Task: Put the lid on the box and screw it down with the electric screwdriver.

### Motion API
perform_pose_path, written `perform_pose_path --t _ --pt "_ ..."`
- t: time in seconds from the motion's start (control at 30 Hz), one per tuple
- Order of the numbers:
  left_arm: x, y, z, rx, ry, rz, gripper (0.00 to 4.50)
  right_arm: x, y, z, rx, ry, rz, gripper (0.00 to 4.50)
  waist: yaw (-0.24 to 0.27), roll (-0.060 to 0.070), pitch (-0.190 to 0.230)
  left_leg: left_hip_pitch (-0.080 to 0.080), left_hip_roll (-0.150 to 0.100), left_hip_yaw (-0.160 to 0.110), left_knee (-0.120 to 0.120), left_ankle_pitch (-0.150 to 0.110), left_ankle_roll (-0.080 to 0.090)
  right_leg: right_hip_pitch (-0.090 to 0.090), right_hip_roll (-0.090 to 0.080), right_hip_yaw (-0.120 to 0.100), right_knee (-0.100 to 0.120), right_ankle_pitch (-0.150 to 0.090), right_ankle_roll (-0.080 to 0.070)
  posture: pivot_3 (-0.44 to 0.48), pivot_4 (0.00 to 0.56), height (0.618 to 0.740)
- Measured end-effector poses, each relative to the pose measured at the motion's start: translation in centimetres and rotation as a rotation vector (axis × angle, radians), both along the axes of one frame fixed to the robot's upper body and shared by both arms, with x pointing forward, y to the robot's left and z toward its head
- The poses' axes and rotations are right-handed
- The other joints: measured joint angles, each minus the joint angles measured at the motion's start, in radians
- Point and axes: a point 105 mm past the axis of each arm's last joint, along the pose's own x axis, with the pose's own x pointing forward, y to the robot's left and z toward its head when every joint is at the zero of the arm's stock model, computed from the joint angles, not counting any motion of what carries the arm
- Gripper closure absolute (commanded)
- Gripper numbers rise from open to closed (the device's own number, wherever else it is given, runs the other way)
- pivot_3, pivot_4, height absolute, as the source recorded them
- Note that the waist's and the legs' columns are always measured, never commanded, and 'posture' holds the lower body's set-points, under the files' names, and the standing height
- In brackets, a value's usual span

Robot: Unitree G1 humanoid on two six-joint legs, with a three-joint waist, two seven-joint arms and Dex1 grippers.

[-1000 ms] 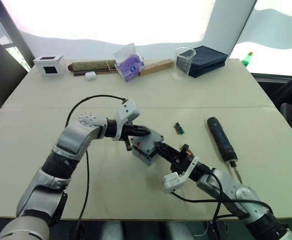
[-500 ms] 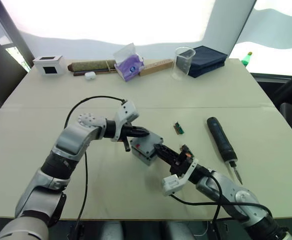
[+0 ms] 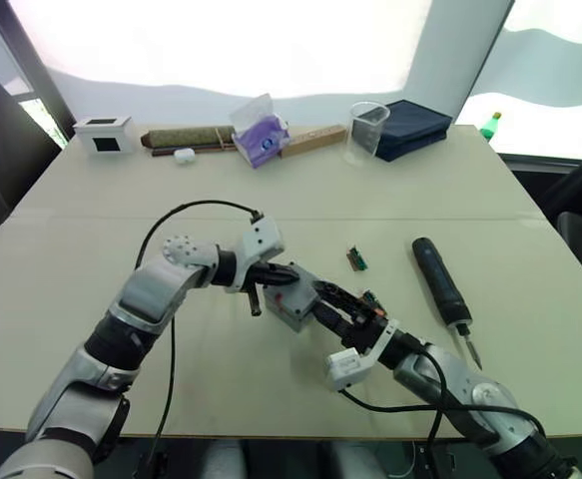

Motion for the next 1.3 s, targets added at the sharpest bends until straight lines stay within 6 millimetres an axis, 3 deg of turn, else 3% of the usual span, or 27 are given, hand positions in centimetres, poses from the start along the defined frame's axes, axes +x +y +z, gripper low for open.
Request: perform_pose_path --t 0.27,0.47,0.57,0.73,0.83,0.93,1.0,1.07,1.3 --pt "-0.3 0.0 -0.9 0.008 0.002 0.0 4.5 -1.1 -1.1 -1.2 -0.036 0.07 -0.031 0.7 -0.001 0.0 -0.001 0.01 -0.001 -0.001 -0.001 -0.002 0.003 0.01 0.0 0.0 -0.001 -0.004 -0.001 0.0 0.15 0.74" --pt "-0.4 0.1 -1.2 0.015 -0.009 -0.005 4.5 -2.3 -0.6 0.2 -0.008 0.055 0.015 0.7 -0.002 -0.001 -0.001 0.016 -0.001 -0.001 -0.001 -0.006 0.009 0.017 0.0 0.001 -0.001 -0.007 -0.002 0.0 0.15 0.74" --pt "-0.4 0.1 -1.1 0.003 -0.011 -0.006 4.5 -2.4 -1.1 0.3 0.054 0.121 -0.006 1.29 -0.001 -0.001 -0.001 0.016 -0.001 -0.001 -0.001 -0.006 0.01 0.017 0.0 0.001 -0.001 -0.007 -0.002 0.0 0.15 0.74" --pt "0.5 0.6 -0.6 -0.163 0.117 0.06 4.5 -2.1 -2.3 1.0 0.437 0.465 -0.096 3.12 -0.002 -0.001 0.002 0.014 -0.001 -0.002 -0.001 -0.006 0.01 0.015 0.0 0.001 -0.001 -0.007 -0.002 0.0 0.15 0.74" --pt "1.2 1.0 0.9 -0.27 0.193 0.105 4.5 -2.2 -2.5 0.9 0.54 0.606 -0.111 4.43 -0.003 -0.002 0.004 0.012 -0.001 -0.003 -0.002 -0.006 0.01 0.013 0.001 0.0 -0.001 -0.007 -0.002 0.0 0.15 0.74" --pt "3.2 2.6 4.7 -0.37 0.163 0.175 4.5 -1.7 -2.2 1.3 0.745 0.818 -0.134 4.43 -0.006 -0.002 0.006 0.012 -0.001 -0.004 -0.002 -0.006 0.01 0.012 0.001 0.0 0.0 -0.007 -0.002 0.0 0.15 0.74" --pt "3.9 3.3 5.5 -0.36 0.118 0.198 4.5 -1.4 -2.0 0.9 0.783 0.923 -0.158 4.43 -0.005 -0.001 0.006 0.012 -0.001 -0.004 -0.002 -0.006 0.01 0.012 0.001 0.0 0.0 -0.007 -0.002 0.0 0.15 0.74" --pt "4.3 3.9 4.5 -0.315 0.117 0.225 4.5 -1.2 -1.9 0.4 0.786 0.999 -0.183 4.43 -0.004 -0.001 0.006 0.012 -0.001 -0.004 -0.003 -0.006 0.01 0.012 0.001 0.0 0.0 -0.007 -0.002 0.0 0.15 0.74" --pt "3.5 4.4 -2.4 -0.073 0.133 0.228 4.5 -0.9 -0.5 -2.3 0.714 1.207 -0.28 4.43 -0.002 -0.001 0.009 0.003 -0.001 -0.004 -0.002 -0.005 0.009 0.003 0.001 0.0 0.0 -0.007 -0.003 0.0 0.15 0.74"
